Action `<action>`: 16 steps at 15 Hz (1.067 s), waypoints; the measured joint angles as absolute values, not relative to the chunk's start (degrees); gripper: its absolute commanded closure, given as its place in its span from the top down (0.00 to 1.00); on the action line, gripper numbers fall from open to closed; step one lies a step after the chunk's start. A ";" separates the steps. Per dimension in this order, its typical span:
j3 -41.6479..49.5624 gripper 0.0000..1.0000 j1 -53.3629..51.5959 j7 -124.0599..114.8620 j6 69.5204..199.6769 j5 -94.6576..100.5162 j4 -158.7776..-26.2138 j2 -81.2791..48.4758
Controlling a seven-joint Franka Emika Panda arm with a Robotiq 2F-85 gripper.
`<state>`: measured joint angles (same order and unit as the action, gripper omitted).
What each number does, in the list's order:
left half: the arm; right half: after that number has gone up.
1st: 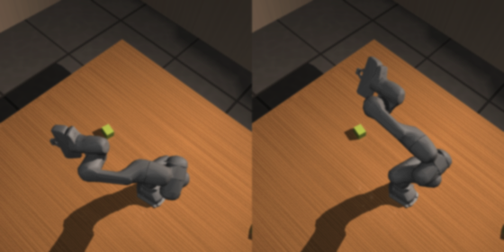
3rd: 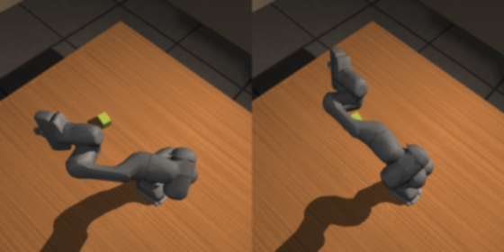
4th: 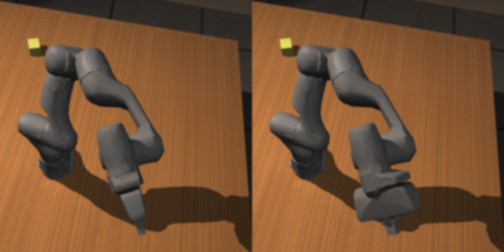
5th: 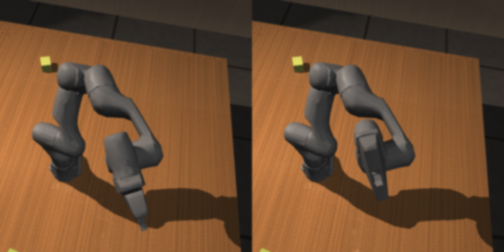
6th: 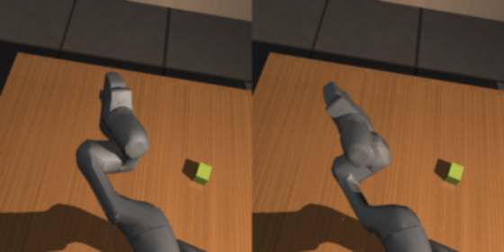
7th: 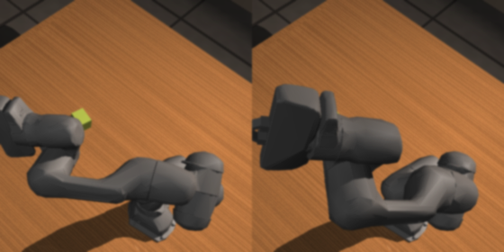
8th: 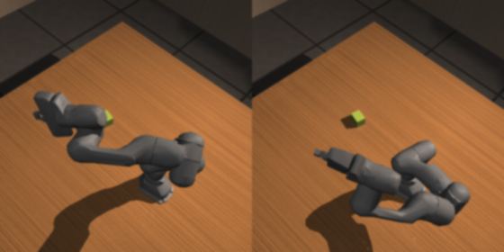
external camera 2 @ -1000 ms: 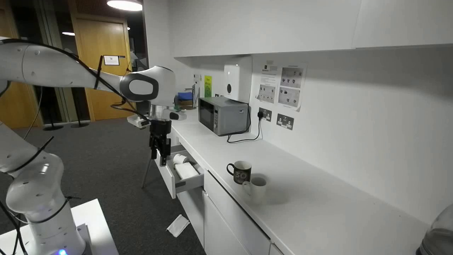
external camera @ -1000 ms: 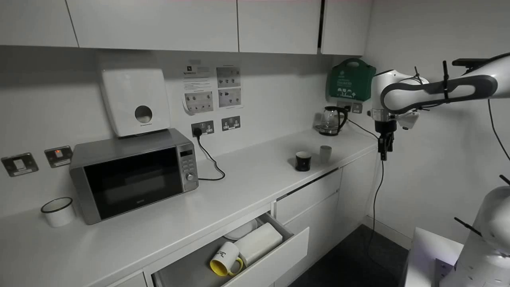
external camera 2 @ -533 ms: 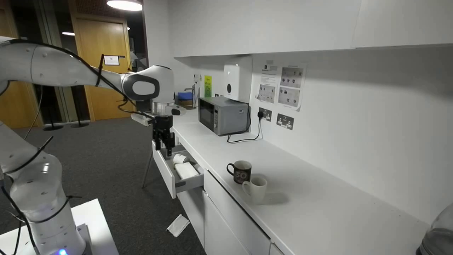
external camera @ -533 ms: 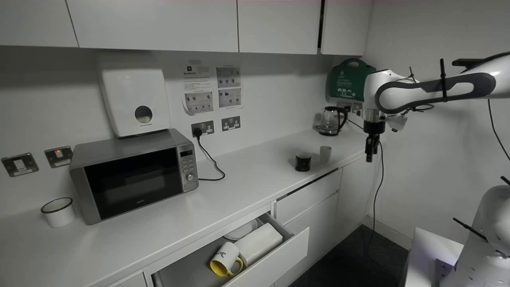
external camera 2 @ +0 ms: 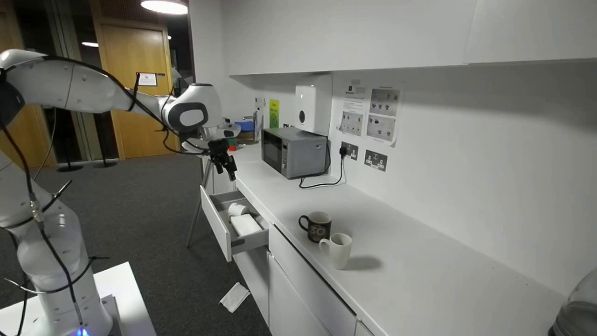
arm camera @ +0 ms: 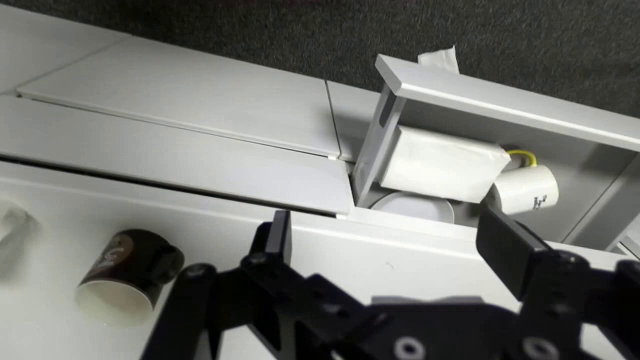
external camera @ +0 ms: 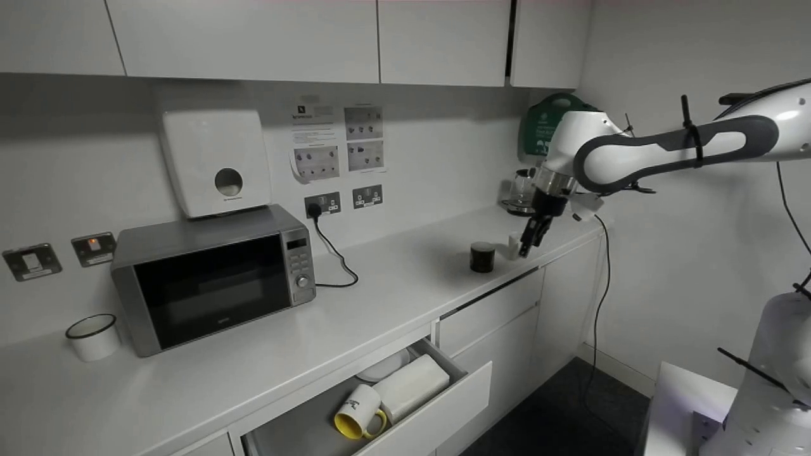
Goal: Push the open drawer backwards
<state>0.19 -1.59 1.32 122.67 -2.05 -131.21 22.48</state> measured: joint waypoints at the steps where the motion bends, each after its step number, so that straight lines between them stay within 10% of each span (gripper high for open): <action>1: -1.33 1.00 -1.79 -0.35 125.03 -1.86 -131.10 21.41; 16: -8.88 1.00 -7.87 -22.07 118.88 1.38 -108.71 -14.89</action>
<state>-8.88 -7.87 -22.07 118.88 1.38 -108.71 -14.89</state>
